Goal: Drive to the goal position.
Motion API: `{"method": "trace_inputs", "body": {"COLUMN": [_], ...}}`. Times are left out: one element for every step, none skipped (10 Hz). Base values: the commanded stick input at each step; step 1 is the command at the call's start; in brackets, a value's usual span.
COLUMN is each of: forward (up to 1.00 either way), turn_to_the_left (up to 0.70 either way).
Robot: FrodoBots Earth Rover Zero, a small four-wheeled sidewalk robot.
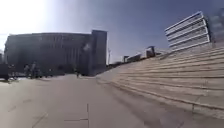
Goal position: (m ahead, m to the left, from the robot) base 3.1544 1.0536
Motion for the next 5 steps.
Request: {"method": "trace_inputs", "body": {"forward": [-1.0,-0.4,-0.04,0.07,0.41], "turn_to_the_left": [-0.4,-0.51,-0.05,0.0,0.0]}}
